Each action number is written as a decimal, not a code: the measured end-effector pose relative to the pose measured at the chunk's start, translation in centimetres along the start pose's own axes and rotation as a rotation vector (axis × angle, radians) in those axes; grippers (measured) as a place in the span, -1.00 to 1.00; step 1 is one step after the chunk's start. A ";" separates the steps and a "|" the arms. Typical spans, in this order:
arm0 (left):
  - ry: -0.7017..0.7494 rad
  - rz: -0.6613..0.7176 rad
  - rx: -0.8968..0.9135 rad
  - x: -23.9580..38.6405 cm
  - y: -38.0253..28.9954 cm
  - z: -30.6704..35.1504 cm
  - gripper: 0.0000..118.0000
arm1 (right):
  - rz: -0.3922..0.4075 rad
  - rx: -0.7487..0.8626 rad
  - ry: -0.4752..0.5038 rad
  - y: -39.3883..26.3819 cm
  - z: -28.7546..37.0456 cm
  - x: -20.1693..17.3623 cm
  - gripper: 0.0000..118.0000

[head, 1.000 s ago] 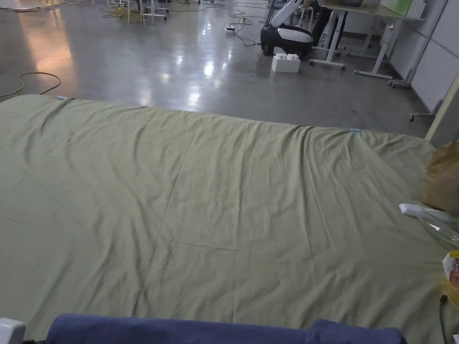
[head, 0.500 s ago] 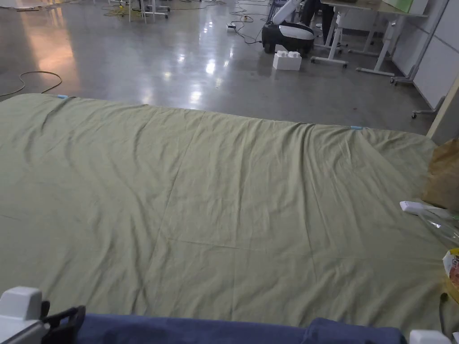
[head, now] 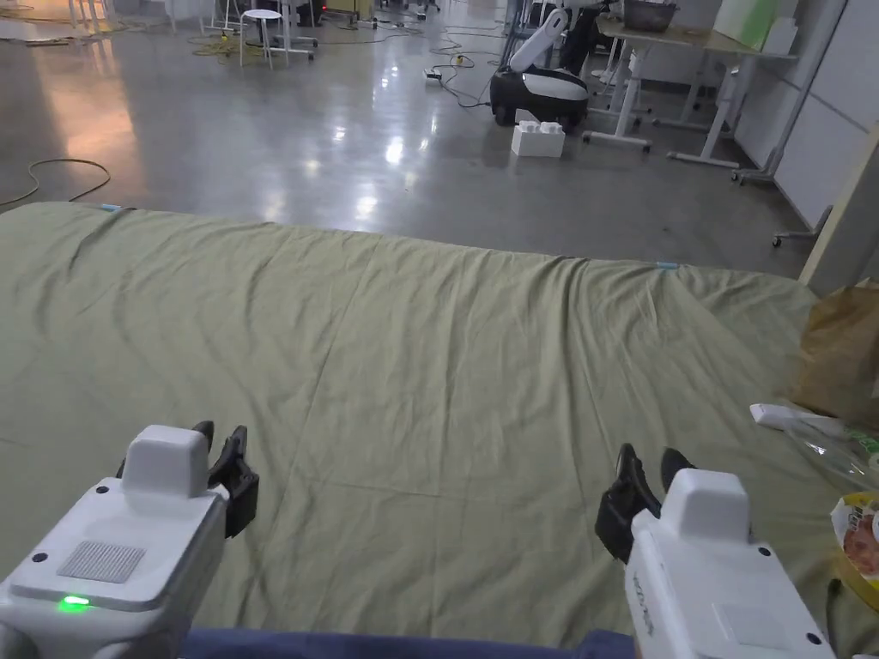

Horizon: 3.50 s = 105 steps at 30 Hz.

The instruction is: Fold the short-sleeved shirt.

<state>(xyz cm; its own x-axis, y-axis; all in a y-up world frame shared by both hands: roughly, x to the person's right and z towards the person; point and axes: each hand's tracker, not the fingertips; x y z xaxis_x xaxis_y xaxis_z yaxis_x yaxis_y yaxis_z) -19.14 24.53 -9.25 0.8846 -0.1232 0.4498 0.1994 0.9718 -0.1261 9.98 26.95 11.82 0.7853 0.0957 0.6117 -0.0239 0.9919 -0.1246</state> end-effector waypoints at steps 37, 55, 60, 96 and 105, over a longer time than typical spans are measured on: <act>-0.412 0.793 -0.745 -20.5 -14.9 -2.4 0.45 | -0.039 -0.084 0.068 -1.0 -2.7 -2.0 -0.97; -0.599 0.907 -0.800 -15.7 -18.5 -5.5 -0.52 | -0.078 -0.160 0.060 -2.0 -2.3 -2.1 -0.97; -0.587 0.896 -0.812 -15.1 -18.0 -5.1 -0.72 | -0.080 -0.162 0.059 -1.9 -2.3 -1.8 -0.96; -0.477 0.613 -0.818 -13.8 -1.9 -3.8 -0.78 | -0.089 -0.168 0.095 -1.9 -2.2 0.1 -0.97; -0.584 0.557 -0.849 -4.6 -0.2 -4.7 -0.78 | -0.102 -0.190 0.073 -2.7 -1.7 1.7 -0.97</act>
<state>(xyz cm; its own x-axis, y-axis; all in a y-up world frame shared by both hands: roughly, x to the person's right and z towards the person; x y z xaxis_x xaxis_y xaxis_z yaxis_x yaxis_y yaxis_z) -21.26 23.95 -15.43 0.6545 0.6031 0.4560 0.2578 0.3889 -0.8845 12.43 24.26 11.88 0.8207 -0.0179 0.5710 0.1695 0.9621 -0.2135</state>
